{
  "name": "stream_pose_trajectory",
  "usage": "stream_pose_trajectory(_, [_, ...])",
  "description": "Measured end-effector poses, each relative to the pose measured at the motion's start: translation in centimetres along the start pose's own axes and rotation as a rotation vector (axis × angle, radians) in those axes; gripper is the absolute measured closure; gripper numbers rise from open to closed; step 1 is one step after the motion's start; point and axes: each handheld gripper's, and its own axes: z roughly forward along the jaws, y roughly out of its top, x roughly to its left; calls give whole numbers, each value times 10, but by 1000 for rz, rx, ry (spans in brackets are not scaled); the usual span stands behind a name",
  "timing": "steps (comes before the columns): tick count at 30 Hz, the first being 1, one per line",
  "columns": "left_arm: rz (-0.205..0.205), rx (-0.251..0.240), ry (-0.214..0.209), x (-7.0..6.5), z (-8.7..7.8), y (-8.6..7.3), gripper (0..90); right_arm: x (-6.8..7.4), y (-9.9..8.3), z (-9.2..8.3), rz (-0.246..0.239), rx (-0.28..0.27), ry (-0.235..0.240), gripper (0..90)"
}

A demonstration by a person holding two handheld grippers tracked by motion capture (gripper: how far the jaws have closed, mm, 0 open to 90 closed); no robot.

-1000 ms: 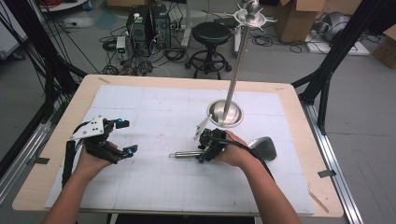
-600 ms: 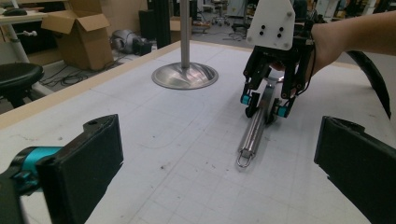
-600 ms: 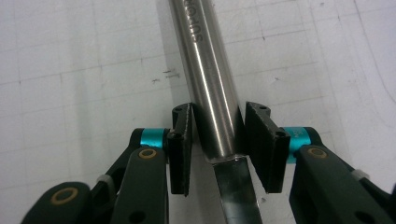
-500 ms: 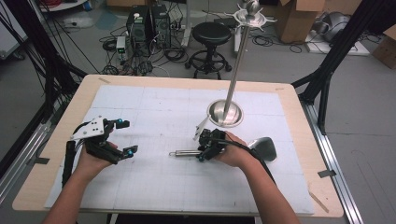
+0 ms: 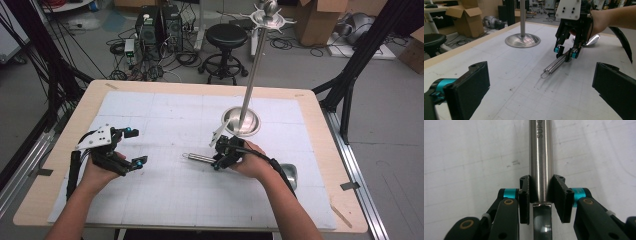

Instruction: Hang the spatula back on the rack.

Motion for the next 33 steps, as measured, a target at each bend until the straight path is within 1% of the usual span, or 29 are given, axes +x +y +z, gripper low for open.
stream_pose_trajectory(2, [0,0,2,0,0,0,17,0,-1,-8,-1,-30,-4,695])
stream_pose_trajectory(5, [-1,-2,3,0,0,0,17,1,-4,-27,-1,-91,-14,695])
stream_pose_trajectory(6, [0,-3,3,0,0,0,17,1,-5,-34,7,-112,-21,695])
stream_pose_trajectory(8, [-3,-3,-2,0,0,0,17,2,-9,-49,15,-157,-32,695])
stream_pose_trajectory(13, [-3,-11,5,0,-1,1,17,1,-22,-83,28,-267,-66,695])
stream_pose_trajectory(16, [-5,-13,8,0,-1,1,17,3,-24,-100,28,-288,-86,695])
stream_pose_trajectory(18, [-4,-11,6,0,-1,1,17,4,-24,-110,16,-308,-102,695])
stream_pose_trajectory(20, [-4,-10,7,0,-1,1,17,5,-23,-119,12,-327,-108,695])
stream_pose_trajectory(21, [-4,-10,6,0,-1,1,17,5,-23,-122,12,-340,-115,695])
stream_pose_trajectory(26, [-2,-10,6,0,-1,1,17,5,-22,-136,2,-371,-130,695])
stream_pose_trajectory(30, [-3,-13,7,0,-1,1,17,4,-23,-146,15,-414,-125,695])
stream_pose_trajectory(31, [-5,-12,9,0,-1,1,17,2,-24,-148,10,-425,-125,696])
stream_pose_trajectory(32, [-3,-11,6,0,-1,1,17,3,-25,-151,22,-427,-123,696])
stream_pose_trajectory(33, [-3,-10,7,0,-1,1,17,1,-25,-155,22,-437,-127,695])
